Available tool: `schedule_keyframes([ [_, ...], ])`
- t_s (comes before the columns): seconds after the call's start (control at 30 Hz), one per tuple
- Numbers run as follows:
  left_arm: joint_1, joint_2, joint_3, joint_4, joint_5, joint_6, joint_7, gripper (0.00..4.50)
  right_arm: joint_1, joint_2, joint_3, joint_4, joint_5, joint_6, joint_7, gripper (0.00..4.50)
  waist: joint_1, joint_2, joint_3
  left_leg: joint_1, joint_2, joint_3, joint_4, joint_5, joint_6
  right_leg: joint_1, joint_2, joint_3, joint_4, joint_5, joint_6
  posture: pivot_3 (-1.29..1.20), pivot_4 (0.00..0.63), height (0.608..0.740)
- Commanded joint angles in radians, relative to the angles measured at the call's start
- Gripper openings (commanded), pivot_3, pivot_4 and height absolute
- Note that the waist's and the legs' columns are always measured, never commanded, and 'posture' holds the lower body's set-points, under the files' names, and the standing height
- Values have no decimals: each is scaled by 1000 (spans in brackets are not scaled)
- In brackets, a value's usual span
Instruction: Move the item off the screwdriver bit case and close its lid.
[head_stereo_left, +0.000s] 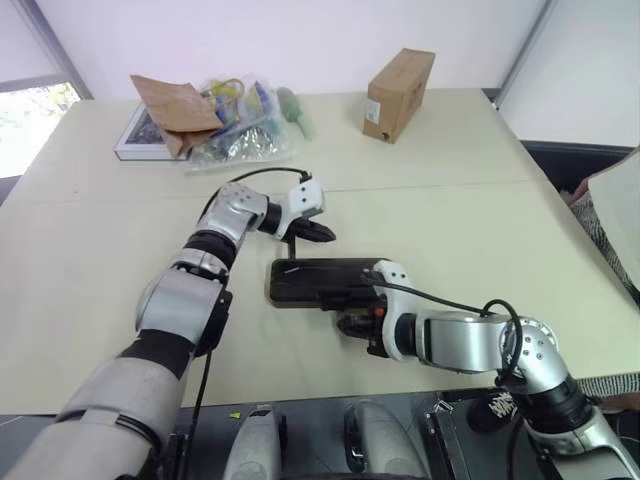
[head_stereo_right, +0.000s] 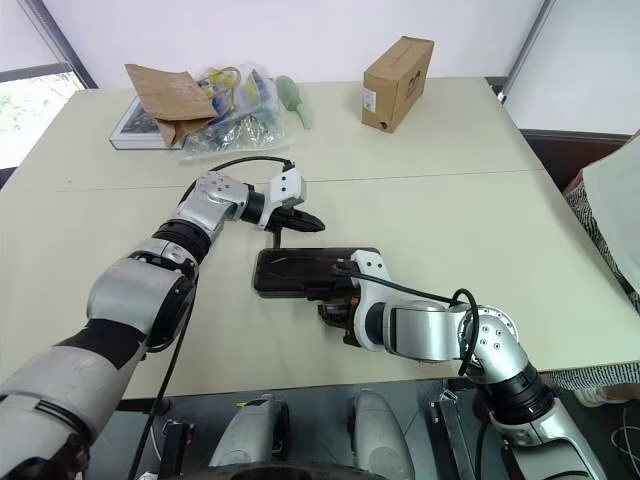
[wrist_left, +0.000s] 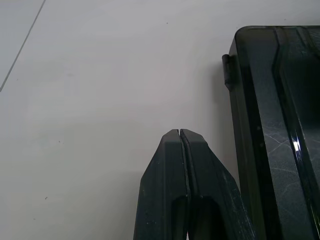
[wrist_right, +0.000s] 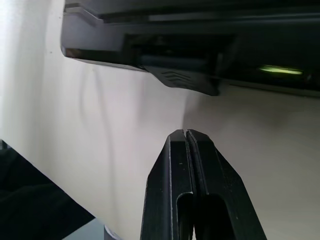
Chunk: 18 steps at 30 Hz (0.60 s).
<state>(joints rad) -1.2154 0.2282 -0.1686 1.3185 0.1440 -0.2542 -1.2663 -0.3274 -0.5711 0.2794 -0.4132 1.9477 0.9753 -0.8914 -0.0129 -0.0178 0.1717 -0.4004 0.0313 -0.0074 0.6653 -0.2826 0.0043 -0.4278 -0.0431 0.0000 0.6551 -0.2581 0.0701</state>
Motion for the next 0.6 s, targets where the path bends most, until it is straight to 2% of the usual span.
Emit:
schedule_keyframes([
  [0.03, -2, -2, 21, -19, -10, -17, -6, 0, -23, 10, 17, -38, 25, -36, -11, 32, 0, 0, 0, 0, 0, 0, 0, 0, 0, 0, 0, 0, 0, 0, 0, 0, 150, 740],
  [0.6, 26, -30, 2, -28, 3, -31, -60, 0, -33, 50, 70, -51, 25, -110, -79, 32, 0, 0, 0, 0, 0, 0, 0, 0, 0, 0, 0, 0, 0, 0, 0, 0, 150, 740],
])
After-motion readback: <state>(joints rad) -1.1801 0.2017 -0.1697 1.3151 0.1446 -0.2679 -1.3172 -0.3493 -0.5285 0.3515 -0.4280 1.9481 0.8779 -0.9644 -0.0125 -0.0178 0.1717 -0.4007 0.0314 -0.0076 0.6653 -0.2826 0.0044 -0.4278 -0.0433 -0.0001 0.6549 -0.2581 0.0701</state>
